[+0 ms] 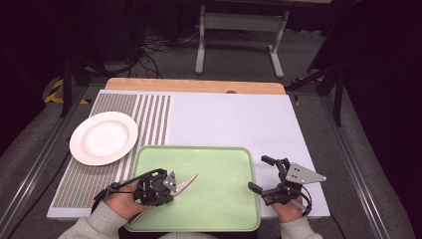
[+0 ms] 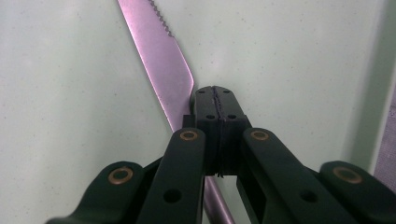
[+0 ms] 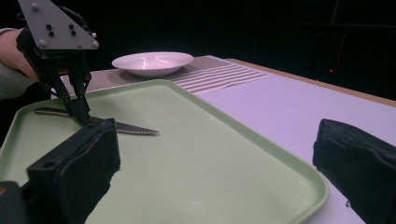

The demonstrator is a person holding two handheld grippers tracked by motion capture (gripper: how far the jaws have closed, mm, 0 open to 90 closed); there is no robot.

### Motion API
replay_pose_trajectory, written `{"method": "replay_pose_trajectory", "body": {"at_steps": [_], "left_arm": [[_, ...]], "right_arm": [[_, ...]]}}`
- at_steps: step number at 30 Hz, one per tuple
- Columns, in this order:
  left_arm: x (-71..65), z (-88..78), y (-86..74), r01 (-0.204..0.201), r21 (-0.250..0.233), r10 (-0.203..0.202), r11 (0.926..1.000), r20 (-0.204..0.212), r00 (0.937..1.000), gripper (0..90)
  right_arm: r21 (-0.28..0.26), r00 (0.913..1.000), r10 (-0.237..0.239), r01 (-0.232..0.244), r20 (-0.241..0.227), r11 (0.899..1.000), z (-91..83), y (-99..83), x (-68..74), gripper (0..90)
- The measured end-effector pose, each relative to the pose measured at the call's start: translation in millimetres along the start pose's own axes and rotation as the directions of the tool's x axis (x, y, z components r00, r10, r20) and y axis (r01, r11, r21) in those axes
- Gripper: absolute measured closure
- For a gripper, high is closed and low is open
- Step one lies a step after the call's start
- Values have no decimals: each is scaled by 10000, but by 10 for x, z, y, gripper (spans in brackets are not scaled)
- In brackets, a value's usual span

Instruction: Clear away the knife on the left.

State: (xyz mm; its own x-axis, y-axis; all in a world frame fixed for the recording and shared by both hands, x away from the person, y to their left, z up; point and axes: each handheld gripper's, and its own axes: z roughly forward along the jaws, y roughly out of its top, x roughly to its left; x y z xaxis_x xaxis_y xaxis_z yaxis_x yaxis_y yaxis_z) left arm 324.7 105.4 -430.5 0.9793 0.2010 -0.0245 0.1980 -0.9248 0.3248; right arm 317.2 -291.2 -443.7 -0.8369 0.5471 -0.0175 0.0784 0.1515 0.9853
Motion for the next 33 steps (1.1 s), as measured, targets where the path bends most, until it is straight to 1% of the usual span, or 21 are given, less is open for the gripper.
{"method": "replay_pose_trajectory", "body": {"at_steps": [5,9,12,17,21,25,29,30,33], "left_arm": [[37,-8,-43,299,-119,-298,9995,60,9995,899],[64,-17,-81,453,-182,-453,9988,-33,9990,899],[92,-31,-121,678,-199,-679,9975,-56,9977,899],[117,-47,-175,855,-262,-859,9960,-160,9962,899],[139,-58,-223,1082,-342,-1087,9935,-145,9940,899],[160,-71,-266,1218,-380,-1225,9918,-159,9923,899],[180,-82,-296,1271,-370,-1278,9912,-181,9916,899],[183,-84,-305,1352,-394,-1359,9900,-160,9906,899],[201,-92,-330,1429,-413,-1436,9889,-145,9895,899]], "right_arm": [[-14,10000,-11,11,6,10000,-3,2,0,15],[-26,10000,-15,15,22,10000,-9,3,-2,15],[-28,10000,-36,36,7,10000,-9,4,0,15],[-33,10000,-31,31,17,10000,-14,4,-3,15],[-27,10000,-37,37,54,10000,-18,5,-5,15],[-33,10000,-51,51,42,10000,-18,6,-5,15],[-17,10000,-78,78,45,10000,-19,6,-4,15],[-13,10000,-70,70,43,10000,-19,6,-5,15],[-19,10000,-90,90,35,10000,-18,6,-4,15]]}}
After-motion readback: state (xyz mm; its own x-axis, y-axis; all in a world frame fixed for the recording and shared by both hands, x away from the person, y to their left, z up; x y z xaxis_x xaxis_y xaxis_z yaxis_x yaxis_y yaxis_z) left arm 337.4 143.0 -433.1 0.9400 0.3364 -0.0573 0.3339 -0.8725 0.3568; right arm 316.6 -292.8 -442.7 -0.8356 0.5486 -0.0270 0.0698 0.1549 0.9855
